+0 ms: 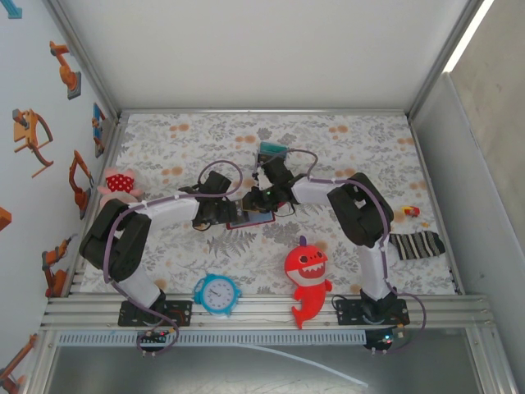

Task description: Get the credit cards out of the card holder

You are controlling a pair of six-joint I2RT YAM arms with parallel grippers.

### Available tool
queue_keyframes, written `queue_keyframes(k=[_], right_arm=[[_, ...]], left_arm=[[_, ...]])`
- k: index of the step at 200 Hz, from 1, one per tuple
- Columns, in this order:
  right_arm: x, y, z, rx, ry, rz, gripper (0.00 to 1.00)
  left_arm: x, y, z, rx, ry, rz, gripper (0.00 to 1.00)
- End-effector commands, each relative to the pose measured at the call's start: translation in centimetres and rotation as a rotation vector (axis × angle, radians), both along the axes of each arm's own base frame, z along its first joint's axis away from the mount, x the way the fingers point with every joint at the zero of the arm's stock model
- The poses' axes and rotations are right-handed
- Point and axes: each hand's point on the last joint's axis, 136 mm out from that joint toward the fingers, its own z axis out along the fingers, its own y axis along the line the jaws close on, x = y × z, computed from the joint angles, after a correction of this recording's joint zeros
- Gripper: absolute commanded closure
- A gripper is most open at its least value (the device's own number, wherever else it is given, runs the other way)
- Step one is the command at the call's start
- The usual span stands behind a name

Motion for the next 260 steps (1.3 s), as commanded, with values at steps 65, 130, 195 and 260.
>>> queue_keyframes(k=[65, 130, 195, 260], right_arm=[[-0.7, -0.7, -0.8, 0.109, 0.063, -0.043, 0.92], [0.5, -2.5, -0.5, 0.058, 0.015, -0.056, 1.0], [1.1, -3.1, 0.3, 0.015, -0.015, -0.047, 1.0], [1.0, -3.1, 1.0, 0.023, -0.016, -0.047, 1.0]], left_arm=[[-3.0, 1.1, -3.8, 0.063, 0.139, -0.025, 0.1], [-2.8, 1.3, -3.6, 0.073, 0.131, -0.026, 0.1], [-2.2, 0.6, -2.6, 0.051, 0.095, -0.054, 0.1], [-0.9, -1.7, 0.5, -0.005, 0.017, -0.103, 0.08]])
